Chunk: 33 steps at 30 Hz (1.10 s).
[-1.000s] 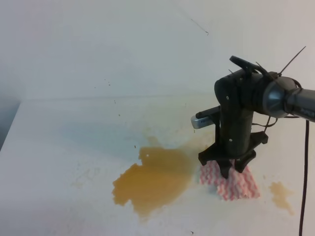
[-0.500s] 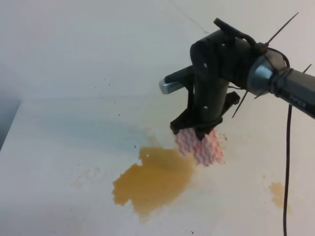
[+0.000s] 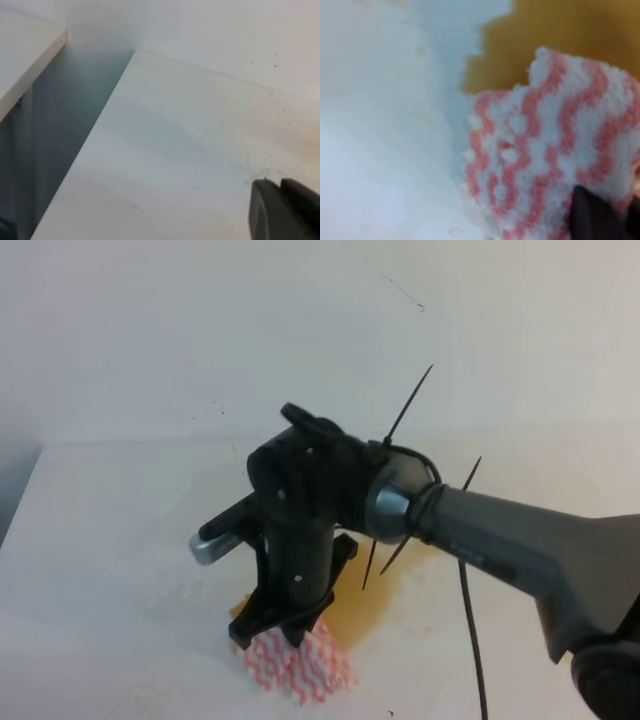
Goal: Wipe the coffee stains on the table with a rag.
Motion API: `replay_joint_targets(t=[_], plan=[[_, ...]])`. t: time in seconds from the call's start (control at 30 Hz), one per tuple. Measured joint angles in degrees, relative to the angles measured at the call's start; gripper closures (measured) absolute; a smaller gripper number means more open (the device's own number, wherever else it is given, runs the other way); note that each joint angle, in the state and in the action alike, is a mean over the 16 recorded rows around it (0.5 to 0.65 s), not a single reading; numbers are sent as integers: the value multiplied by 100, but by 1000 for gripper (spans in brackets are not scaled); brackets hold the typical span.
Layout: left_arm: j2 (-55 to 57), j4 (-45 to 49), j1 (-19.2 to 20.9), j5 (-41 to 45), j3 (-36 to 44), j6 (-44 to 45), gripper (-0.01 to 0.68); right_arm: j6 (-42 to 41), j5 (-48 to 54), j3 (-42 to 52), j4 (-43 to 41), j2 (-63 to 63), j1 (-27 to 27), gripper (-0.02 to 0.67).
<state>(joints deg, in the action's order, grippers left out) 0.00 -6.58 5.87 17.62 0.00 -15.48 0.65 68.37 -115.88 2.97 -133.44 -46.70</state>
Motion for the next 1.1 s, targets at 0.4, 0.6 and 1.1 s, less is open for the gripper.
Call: replay_joint_targets(t=[0.4,0.6,1.1], plan=[[0,0,0,0,0,0,676,137,-84,-60,-603,-417,-418,621],[0,0,0,0,0,0,675,338,-38,-101,-1224,-507,-225,622],[0,0,0,0,0,0,673,620,31,-128,-2131,-600,1069,622]])
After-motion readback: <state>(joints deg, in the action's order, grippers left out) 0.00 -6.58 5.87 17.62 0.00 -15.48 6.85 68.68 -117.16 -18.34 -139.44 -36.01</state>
